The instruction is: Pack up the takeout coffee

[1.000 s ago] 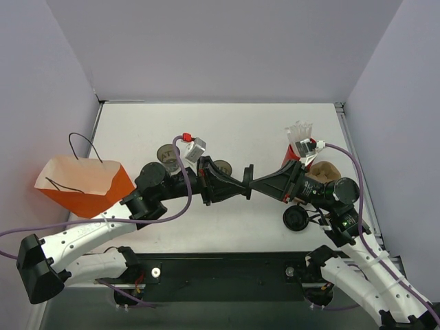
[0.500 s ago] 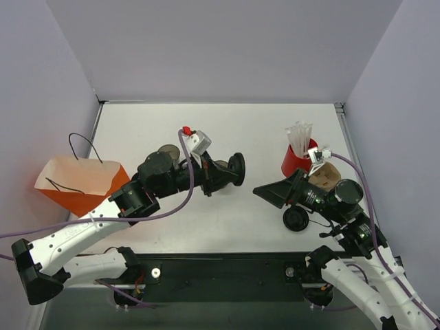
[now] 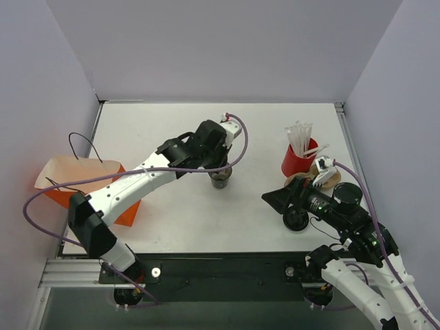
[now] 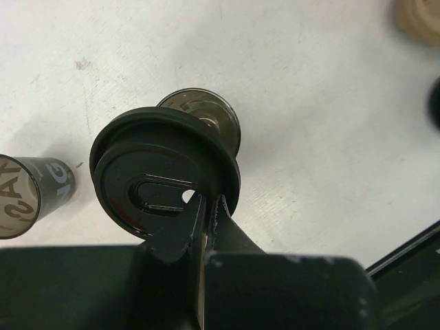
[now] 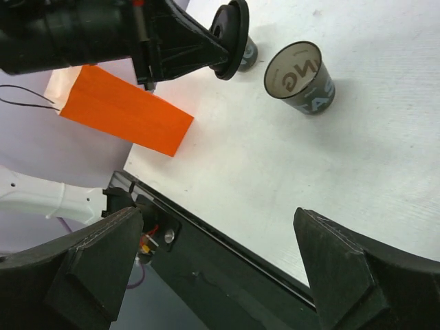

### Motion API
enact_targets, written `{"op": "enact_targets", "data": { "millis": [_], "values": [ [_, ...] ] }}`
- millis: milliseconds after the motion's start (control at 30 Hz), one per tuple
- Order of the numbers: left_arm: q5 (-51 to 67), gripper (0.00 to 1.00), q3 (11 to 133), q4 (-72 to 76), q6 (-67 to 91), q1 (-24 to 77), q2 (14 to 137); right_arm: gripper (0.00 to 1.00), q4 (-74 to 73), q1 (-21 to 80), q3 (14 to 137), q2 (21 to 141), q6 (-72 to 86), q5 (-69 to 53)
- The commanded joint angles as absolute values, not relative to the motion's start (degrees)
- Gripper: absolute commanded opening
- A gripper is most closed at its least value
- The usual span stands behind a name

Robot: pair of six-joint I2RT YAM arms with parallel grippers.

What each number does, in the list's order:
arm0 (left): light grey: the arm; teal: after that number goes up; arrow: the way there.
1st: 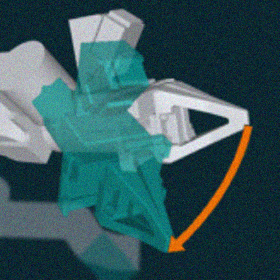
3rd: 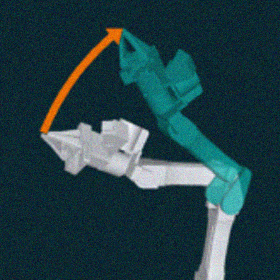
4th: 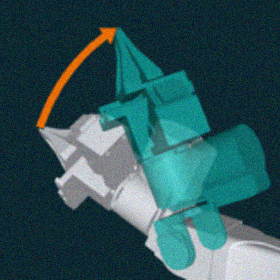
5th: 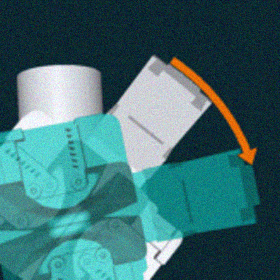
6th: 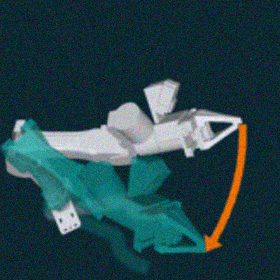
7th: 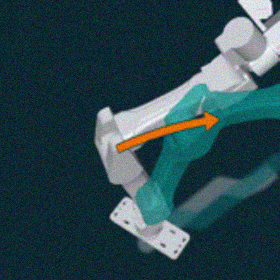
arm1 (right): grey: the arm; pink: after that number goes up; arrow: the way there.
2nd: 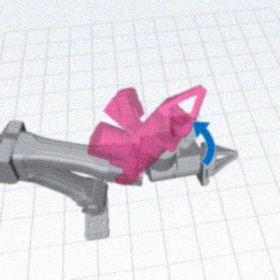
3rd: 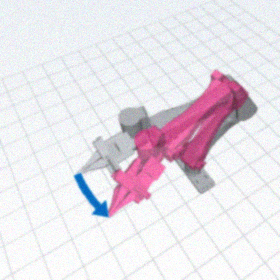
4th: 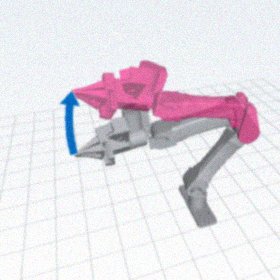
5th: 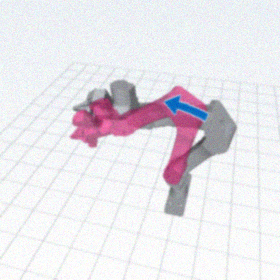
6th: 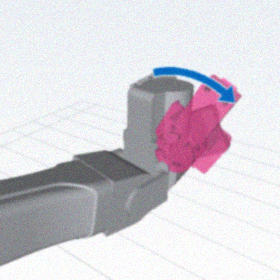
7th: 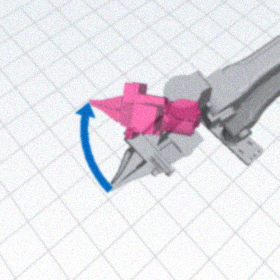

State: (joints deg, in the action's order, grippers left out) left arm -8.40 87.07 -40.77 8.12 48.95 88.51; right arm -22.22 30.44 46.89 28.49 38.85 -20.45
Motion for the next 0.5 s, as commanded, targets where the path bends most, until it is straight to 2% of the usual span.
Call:
{"op": "enact_targets", "data": {
  "millis": [0, 467],
  "values": [
    [-11.34, 0.00, 96.49, -50.18, 4.31, 48.34, 95.25, 0.99, -25.31, 30.76, 50.27, 30.06, 35.07, -16.79],
    [-8.26, 0.00, 103.54, -53.18, 5.45, 48.69, 106.87, 0.99, -27.51, 30.67, 51.24, 30.59, 33.05, -15.03]
  ]
}}
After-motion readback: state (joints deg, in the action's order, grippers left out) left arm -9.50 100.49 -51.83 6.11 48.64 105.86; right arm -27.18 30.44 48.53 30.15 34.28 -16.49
